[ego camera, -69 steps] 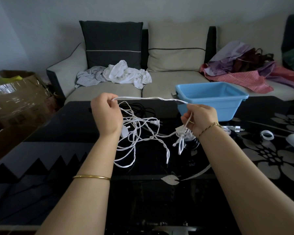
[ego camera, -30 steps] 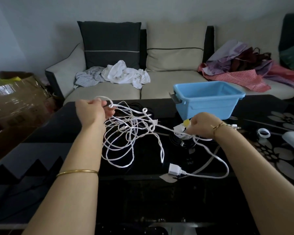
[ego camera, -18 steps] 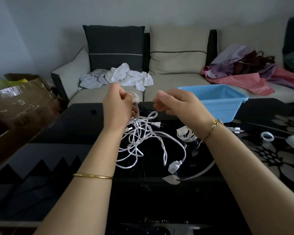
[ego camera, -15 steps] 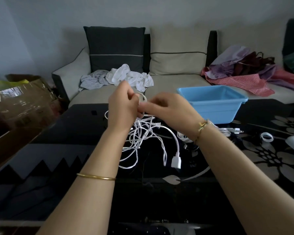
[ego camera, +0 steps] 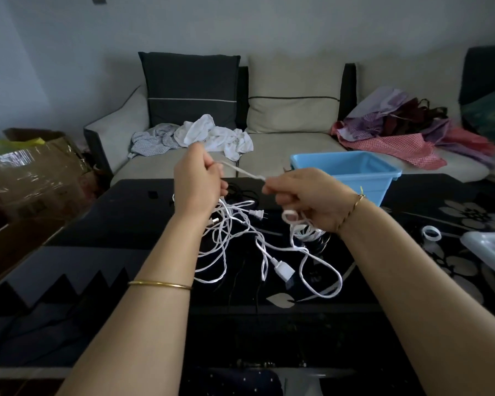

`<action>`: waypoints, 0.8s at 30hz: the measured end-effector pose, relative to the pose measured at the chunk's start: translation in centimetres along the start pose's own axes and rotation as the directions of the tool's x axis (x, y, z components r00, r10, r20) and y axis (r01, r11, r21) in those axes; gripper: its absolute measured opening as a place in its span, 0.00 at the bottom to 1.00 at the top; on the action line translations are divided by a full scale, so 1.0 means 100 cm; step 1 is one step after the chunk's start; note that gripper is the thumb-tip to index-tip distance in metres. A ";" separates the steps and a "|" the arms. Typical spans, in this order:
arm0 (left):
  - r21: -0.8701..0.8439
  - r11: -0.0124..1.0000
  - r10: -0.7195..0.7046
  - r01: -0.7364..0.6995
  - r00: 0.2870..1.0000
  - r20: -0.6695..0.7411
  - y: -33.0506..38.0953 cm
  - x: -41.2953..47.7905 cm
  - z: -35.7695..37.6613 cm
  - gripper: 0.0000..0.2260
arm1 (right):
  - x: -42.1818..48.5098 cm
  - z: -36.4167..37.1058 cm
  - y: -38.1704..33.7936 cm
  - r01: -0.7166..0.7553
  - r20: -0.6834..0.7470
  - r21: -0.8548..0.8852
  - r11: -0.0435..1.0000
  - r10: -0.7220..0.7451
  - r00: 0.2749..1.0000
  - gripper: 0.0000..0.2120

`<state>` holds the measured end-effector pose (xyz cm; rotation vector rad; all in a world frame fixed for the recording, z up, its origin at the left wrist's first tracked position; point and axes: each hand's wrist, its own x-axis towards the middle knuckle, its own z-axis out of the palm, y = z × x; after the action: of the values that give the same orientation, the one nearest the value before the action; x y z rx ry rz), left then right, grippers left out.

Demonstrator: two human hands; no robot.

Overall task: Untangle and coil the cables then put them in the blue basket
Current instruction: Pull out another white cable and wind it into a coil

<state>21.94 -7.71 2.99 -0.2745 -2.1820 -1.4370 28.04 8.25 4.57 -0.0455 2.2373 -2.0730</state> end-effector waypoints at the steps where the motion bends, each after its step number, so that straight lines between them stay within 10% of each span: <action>1: 0.008 1.000 -0.004 0.004 1.000 -0.017 -0.002 0.000 -0.001 0.05 | -0.003 -0.004 -0.003 -0.002 0.060 -0.109 0.994 0.009 0.998 0.11; 8: -0.032 0.990 -0.139 0.135 0.972 -0.191 -0.021 0.012 -0.022 0.13 | -0.025 -0.041 -0.027 0.067 0.036 -0.669 0.740 -0.059 0.998 0.06; 15: 0.173 0.899 -0.411 0.403 0.912 0.013 -0.038 0.013 -0.027 0.05 | -0.035 -0.052 -0.033 0.162 -0.146 -0.430 0.888 -0.246 0.958 0.03; 19: 0.611 0.788 -0.325 0.072 0.892 0.314 0.010 0.004 -0.028 0.13 | -0.024 -0.038 -0.033 0.165 -0.092 -0.409 0.898 -0.220 0.971 0.06; 24: 0.460 0.857 0.074 -0.232 0.939 0.336 0.075 -0.007 -0.032 0.33 | -0.019 -0.023 -0.036 0.175 0.011 -0.329 0.928 -0.182 0.983 0.10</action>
<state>26.75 -7.41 9.59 -0.5011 -2.6197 -0.7380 29.57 10.36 8.45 -0.2624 2.6578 -1.7535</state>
